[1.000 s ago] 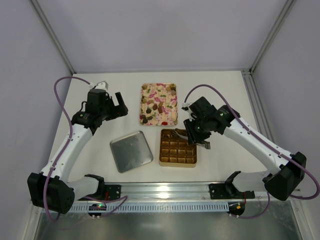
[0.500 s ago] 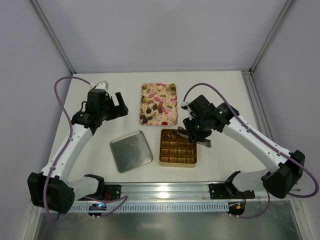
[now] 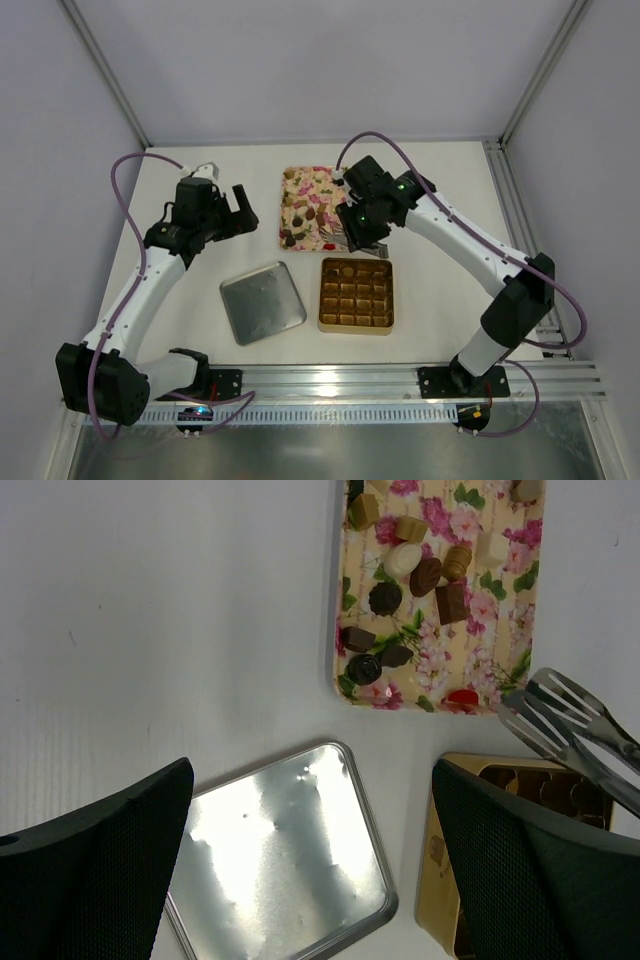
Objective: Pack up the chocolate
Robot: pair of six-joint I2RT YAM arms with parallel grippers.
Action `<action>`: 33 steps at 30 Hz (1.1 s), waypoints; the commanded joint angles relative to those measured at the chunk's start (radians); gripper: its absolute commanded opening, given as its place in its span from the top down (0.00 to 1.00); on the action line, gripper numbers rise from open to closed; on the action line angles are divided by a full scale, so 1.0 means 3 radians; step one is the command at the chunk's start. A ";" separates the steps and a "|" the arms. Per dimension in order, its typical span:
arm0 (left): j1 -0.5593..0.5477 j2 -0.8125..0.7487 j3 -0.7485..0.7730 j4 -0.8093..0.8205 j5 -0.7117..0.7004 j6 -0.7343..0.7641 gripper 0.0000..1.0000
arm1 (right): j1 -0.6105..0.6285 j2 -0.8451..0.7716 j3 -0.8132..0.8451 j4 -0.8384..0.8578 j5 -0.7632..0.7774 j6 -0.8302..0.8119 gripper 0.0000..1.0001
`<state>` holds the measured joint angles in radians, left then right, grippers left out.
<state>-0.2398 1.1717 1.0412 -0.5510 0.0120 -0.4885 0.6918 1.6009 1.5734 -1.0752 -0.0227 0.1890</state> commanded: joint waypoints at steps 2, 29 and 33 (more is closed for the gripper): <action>0.0007 -0.0014 0.0088 0.0037 0.0011 0.0038 0.00 | -0.0005 0.0400 0.0492 0.0199 0.0183 -0.0037 0.57; 0.0007 -0.0009 0.0088 0.0032 -0.0014 0.0053 0.00 | -0.0128 0.1413 0.1183 0.0229 0.0275 -0.0073 0.57; 0.0007 -0.0009 0.0088 0.0032 -0.0019 0.0053 0.00 | -0.0128 0.1454 0.1173 0.0225 0.0229 -0.0088 0.57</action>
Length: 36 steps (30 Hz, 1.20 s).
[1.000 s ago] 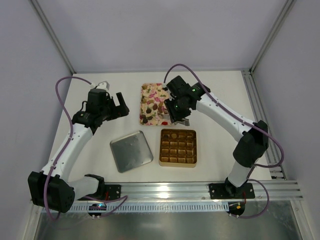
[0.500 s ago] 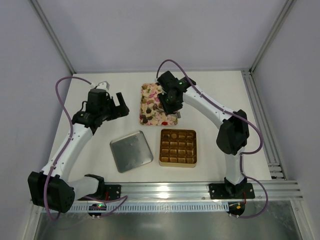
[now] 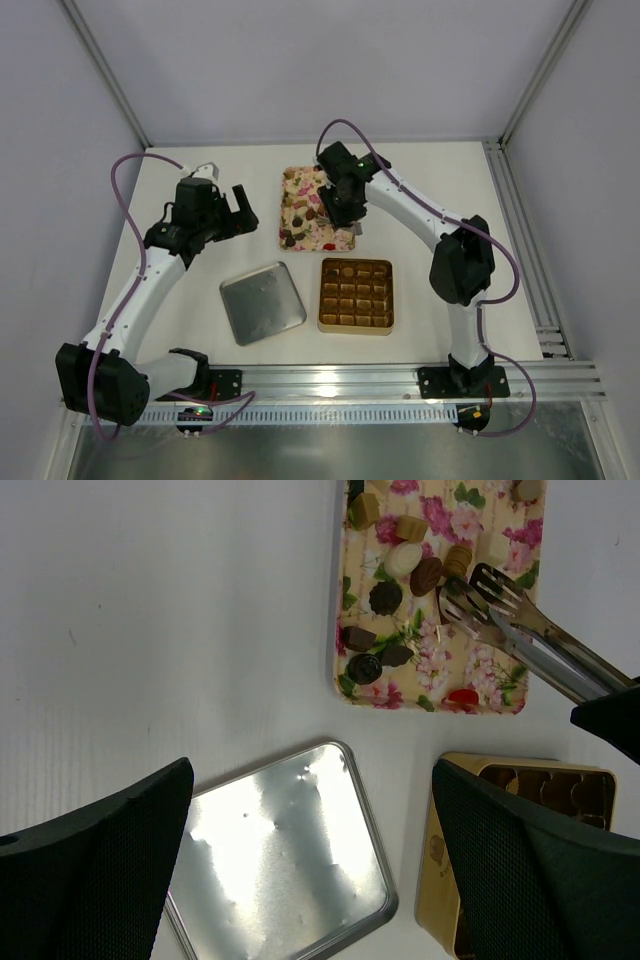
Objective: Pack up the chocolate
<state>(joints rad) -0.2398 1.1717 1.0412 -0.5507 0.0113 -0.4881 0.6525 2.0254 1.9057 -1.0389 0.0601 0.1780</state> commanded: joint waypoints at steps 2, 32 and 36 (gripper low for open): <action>0.0007 -0.0014 0.0088 0.0031 -0.0012 0.0052 0.00 | 0.0003 0.0049 0.0050 0.0109 -0.0052 -0.0051 0.57; 0.0007 -0.0014 0.0088 0.0025 -0.0007 0.0052 0.00 | -0.0094 -0.0390 -0.0094 0.0073 -0.0047 -0.0046 0.68; 0.0007 -0.0015 0.0088 0.0025 -0.0012 0.0052 0.00 | -0.0104 -0.0431 -0.0104 0.0047 -0.0042 -0.0051 0.68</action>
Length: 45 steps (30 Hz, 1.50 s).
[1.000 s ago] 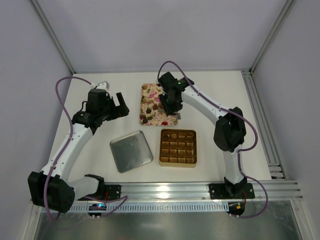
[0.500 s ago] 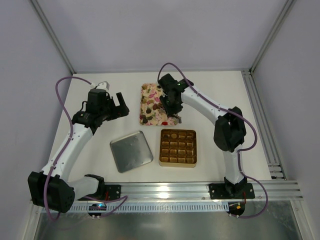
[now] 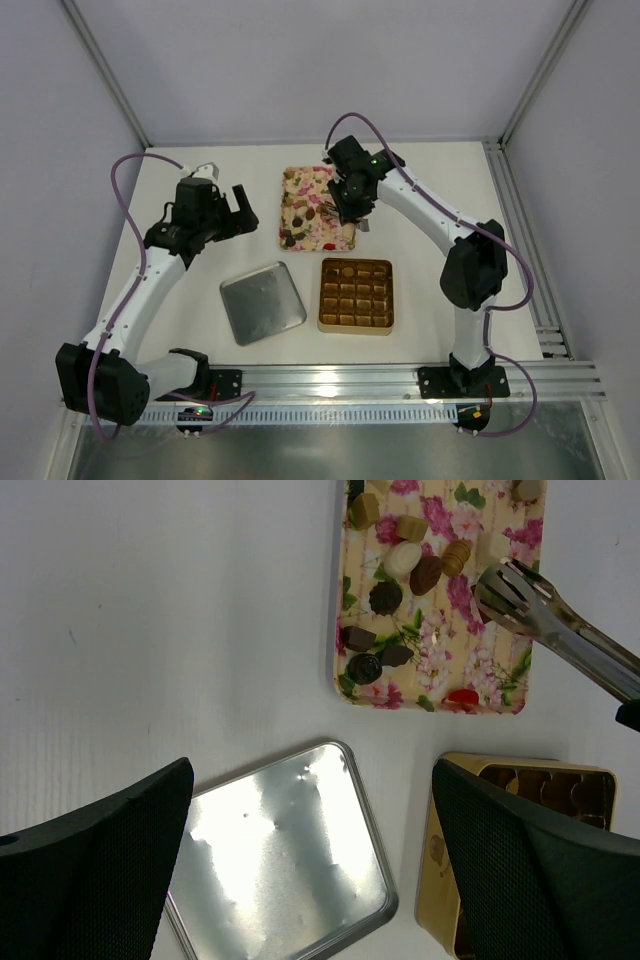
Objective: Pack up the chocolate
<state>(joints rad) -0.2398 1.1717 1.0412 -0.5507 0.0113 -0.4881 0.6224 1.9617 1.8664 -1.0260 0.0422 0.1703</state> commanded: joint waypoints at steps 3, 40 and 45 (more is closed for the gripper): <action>0.0002 -0.0014 0.0088 0.0025 -0.0007 0.0052 0.00 | -0.0009 -0.0245 0.0012 -0.0006 0.0013 -0.0031 0.68; 0.0007 -0.0009 0.0093 0.0025 -0.0002 0.0047 0.00 | -0.0019 -0.2141 -0.1532 -0.0246 -0.0253 0.0168 0.68; 0.0007 -0.0004 0.0093 0.0025 -0.0002 0.0042 0.00 | -0.0014 -0.2366 -0.1844 -0.0257 -0.0263 0.0199 0.68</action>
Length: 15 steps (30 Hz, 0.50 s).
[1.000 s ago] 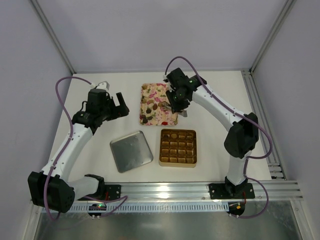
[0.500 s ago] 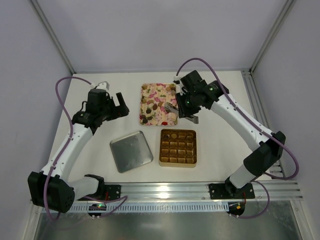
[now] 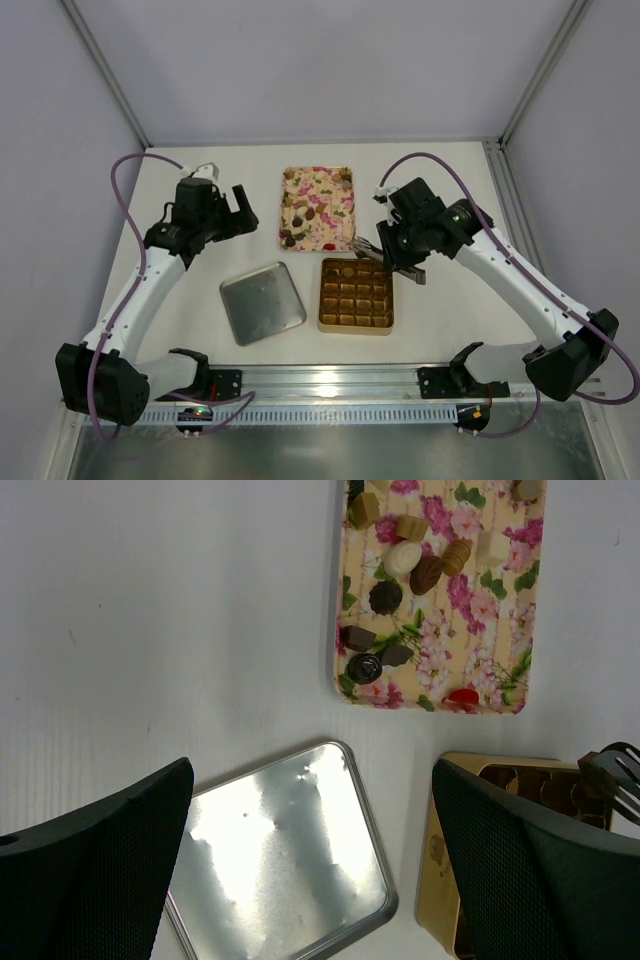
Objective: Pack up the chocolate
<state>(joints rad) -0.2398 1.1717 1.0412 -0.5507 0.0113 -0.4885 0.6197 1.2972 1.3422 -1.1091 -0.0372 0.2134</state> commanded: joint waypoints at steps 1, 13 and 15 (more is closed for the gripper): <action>0.0007 0.0001 0.0093 0.0025 0.0003 0.0048 0.00 | -0.0010 -0.0172 -0.0133 0.0031 0.0001 0.0056 0.68; 0.0007 0.0006 0.0093 0.0030 -0.0002 0.0043 0.00 | -0.0015 -0.0300 -0.0388 0.0072 -0.0060 0.0096 0.67; 0.0007 0.0011 0.0088 0.0025 -0.0002 0.0048 0.00 | -0.0010 -0.0315 -0.0419 0.0072 -0.0055 0.0086 0.68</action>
<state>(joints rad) -0.2398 1.1717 1.0412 -0.5507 0.0113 -0.4885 0.6193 1.2377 1.2179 -1.1130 -0.0456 0.2337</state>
